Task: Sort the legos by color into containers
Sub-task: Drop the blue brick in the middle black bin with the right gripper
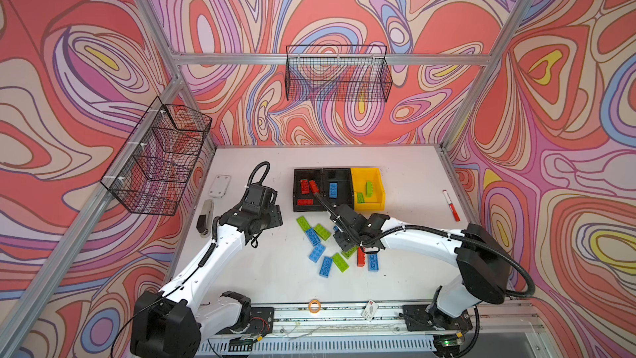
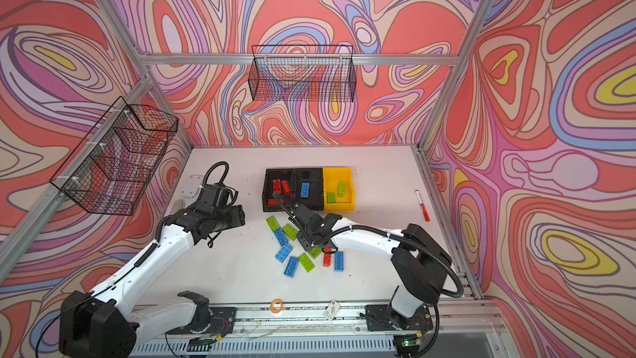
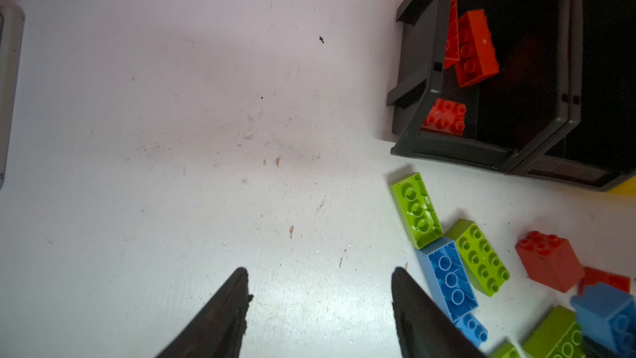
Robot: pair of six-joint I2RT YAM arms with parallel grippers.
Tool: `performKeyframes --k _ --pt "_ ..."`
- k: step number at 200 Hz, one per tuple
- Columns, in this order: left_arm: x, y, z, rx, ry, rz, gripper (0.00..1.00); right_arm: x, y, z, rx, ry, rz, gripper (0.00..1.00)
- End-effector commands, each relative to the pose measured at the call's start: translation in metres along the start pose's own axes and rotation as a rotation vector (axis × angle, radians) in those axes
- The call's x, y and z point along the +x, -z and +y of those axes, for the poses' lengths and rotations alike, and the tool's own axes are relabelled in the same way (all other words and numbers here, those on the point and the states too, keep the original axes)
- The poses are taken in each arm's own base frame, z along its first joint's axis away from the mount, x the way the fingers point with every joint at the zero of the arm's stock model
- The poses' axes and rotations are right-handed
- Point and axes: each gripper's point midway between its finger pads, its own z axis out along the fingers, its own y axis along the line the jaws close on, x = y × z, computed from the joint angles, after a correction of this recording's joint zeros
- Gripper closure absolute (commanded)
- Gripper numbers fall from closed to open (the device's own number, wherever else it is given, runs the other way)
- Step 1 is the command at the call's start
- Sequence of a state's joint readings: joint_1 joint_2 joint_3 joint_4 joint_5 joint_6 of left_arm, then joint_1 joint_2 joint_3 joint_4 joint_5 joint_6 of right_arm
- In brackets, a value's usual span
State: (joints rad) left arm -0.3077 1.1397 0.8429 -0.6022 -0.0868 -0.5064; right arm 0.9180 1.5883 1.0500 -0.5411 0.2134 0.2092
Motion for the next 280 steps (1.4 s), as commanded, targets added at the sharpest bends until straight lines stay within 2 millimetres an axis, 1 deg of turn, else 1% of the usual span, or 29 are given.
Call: performKeyframes --k 1,17,29,44,63,66,67,70,83,99,113,135,142,157,169,186,199,222,237,251,254,256,260,280 --pt "0.011 0.002 0.006 -0.002 -0.023 0.013 0.32 -0.027 0.024 -0.019 0.043 -0.029 -0.069 0.71" --pt "0.017 0.002 0.01 -0.008 -0.03 0.027 0.32 -0.05 0.029 -0.038 0.069 -0.072 -0.105 0.71" --pt "0.021 0.002 0.01 -0.004 -0.028 0.039 0.32 -0.069 0.029 -0.05 0.073 -0.097 -0.132 0.71" --pt "0.022 0.003 0.007 0.012 -0.009 0.043 0.32 -0.091 0.024 -0.065 0.086 -0.13 -0.144 0.71" --pt "0.024 0.003 0.001 0.053 0.03 0.05 0.32 -0.114 0.01 -0.083 0.123 -0.172 -0.144 0.7" --pt "0.025 0.003 0.0 0.057 0.037 0.051 0.32 -0.118 0.012 -0.086 0.127 -0.181 -0.152 0.7" --pt "0.025 0.002 0.0 0.059 0.038 0.053 0.32 -0.117 0.007 -0.087 0.129 -0.182 -0.142 0.7" --pt "0.026 0.002 -0.001 0.064 0.045 0.055 0.32 -0.118 0.0 -0.089 0.132 -0.189 -0.133 0.7" --pt "0.029 -0.002 -0.005 0.09 0.079 0.059 0.32 -0.127 -0.011 -0.101 0.14 -0.231 -0.137 0.69" --pt "0.035 -0.011 -0.012 0.128 0.132 0.084 0.32 -0.136 -0.025 -0.11 0.138 -0.263 -0.145 0.69" --pt "0.041 -0.019 -0.018 0.151 0.172 0.114 0.33 -0.145 -0.033 -0.112 0.131 -0.277 -0.156 0.69" --pt "0.042 -0.027 -0.024 0.139 0.201 0.126 0.33 -0.154 -0.045 -0.111 0.112 -0.281 -0.154 0.67" --pt "0.041 -0.03 -0.028 0.143 0.205 0.129 0.33 -0.155 -0.049 -0.109 0.1 -0.28 -0.151 0.65" --pt "0.039 -0.035 -0.032 0.134 0.22 0.142 0.33 -0.155 -0.056 -0.106 0.08 -0.279 -0.138 0.56" --pt "0.037 -0.039 -0.037 0.13 0.226 0.149 0.33 -0.157 -0.058 -0.106 0.077 -0.283 -0.138 0.49" --pt "0.032 -0.043 -0.044 0.128 0.23 0.155 0.32 -0.159 -0.054 -0.111 0.08 -0.299 -0.152 0.43" --pt "0.031 -0.048 -0.052 0.135 0.233 0.165 0.32 -0.158 -0.048 -0.116 0.084 -0.311 -0.164 0.42" --pt "0.032 -0.058 -0.065 0.16 0.245 0.192 0.31 -0.154 -0.027 -0.13 0.102 -0.339 -0.19 0.42" --pt "0.032 -0.063 -0.072 0.156 0.236 0.202 0.31 -0.147 -0.01 -0.14 0.119 -0.362 -0.213 0.41" --pt "0.031 -0.066 -0.08 0.157 0.226 0.211 0.31 -0.137 0.007 -0.148 0.134 -0.388 -0.23 0.42" --pt "0.031 -0.066 -0.082 0.159 0.222 0.214 0.31 -0.133 0.006 -0.15 0.138 -0.392 -0.225 0.42" --pt "0.031 -0.067 -0.083 0.158 0.219 0.217 0.31 -0.134 0.015 -0.151 0.138 -0.397 -0.241 0.41" --pt "0.031 -0.068 -0.085 0.157 0.216 0.219 0.31 -0.131 0.021 -0.153 0.141 -0.404 -0.25 0.42" --pt "0.032 -0.073 -0.091 0.141 0.218 0.232 0.31 -0.115 0.038 -0.16 0.16 -0.433 -0.269 0.42"
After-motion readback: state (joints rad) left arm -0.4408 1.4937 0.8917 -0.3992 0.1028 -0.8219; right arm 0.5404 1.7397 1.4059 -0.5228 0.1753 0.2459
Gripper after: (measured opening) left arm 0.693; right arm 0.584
